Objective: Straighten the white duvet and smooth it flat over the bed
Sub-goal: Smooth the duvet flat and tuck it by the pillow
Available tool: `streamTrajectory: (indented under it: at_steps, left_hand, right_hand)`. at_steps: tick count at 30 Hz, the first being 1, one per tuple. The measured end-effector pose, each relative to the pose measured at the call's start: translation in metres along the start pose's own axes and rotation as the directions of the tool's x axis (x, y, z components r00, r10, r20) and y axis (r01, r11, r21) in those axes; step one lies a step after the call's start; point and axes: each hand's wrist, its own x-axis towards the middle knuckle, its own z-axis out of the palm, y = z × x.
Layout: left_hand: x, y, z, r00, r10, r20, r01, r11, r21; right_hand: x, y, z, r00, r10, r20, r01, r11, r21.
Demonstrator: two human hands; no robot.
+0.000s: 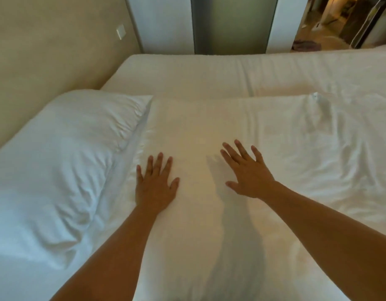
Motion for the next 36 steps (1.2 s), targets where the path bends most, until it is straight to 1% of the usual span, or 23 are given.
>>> streamTrajectory:
  at_steps: [2,5,7,11,14,17,21,23,28,30,32,34,36]
  left_hand:
    - [0.003,-0.027,-0.006,0.999,-0.037,-0.030,0.037,0.999,0.005]
    - [0.008,-0.071,-0.010,0.991,-0.090,-0.095,0.094,0.995,0.031]
    - [0.015,-0.101,-0.013,0.985,-0.129,-0.115,0.134,0.990,0.033]
    - [0.032,-0.153,-0.018,0.972,-0.211,-0.102,0.220,0.972,0.079]
    - [0.047,-0.182,-0.017,0.962,-0.262,-0.071,0.270,0.952,0.147]
    - [0.067,-0.196,-0.013,0.961,-0.268,-0.067,0.276,0.937,0.213]
    - [0.092,-0.207,-0.012,0.951,-0.305,-0.055,0.310,0.925,0.219]
    - [0.102,-0.213,-0.011,0.944,-0.322,-0.075,0.330,0.919,0.214]
    - [0.119,-0.241,-0.014,0.935,-0.327,-0.139,0.351,0.911,0.217]
    - [0.122,-0.248,-0.018,0.931,-0.337,-0.139,0.361,0.908,0.212]
    - [0.126,-0.252,-0.024,0.930,-0.347,-0.124,0.366,0.908,0.203]
    - [0.127,-0.255,-0.029,0.933,-0.343,-0.108,0.359,0.913,0.197]
    - [0.126,-0.258,-0.033,0.940,-0.327,-0.100,0.341,0.919,0.200]
  right_hand:
    - [0.041,-0.044,-0.016,0.991,-0.119,0.054,0.118,0.993,0.014]
    - [0.096,-0.103,-0.033,0.962,-0.252,0.105,0.252,0.968,0.017]
    - [0.125,-0.136,-0.040,0.942,-0.300,0.149,0.303,0.953,0.006]
    - [0.175,-0.179,-0.051,0.900,-0.359,0.248,0.389,0.917,-0.084]
    - [0.210,-0.198,-0.054,0.855,-0.374,0.358,0.446,0.884,-0.142]
    - [0.241,-0.212,-0.050,0.810,-0.385,0.442,0.515,0.828,-0.222]
    - [0.272,-0.228,-0.035,0.725,-0.341,0.598,0.580,0.772,-0.262]
    - [0.278,-0.234,-0.025,0.686,-0.305,0.661,0.591,0.764,-0.261]
    - [0.286,-0.247,-0.014,0.606,-0.299,0.737,0.650,0.720,-0.243]
    - [0.290,-0.248,-0.020,0.567,-0.274,0.777,0.655,0.722,-0.223]
    - [0.291,-0.248,-0.029,0.528,-0.292,0.797,0.671,0.719,-0.181]
    - [0.290,-0.250,-0.034,0.490,-0.338,0.804,0.729,0.665,-0.164]
    - [0.288,-0.253,-0.034,0.488,-0.348,0.801,0.747,0.640,-0.177]
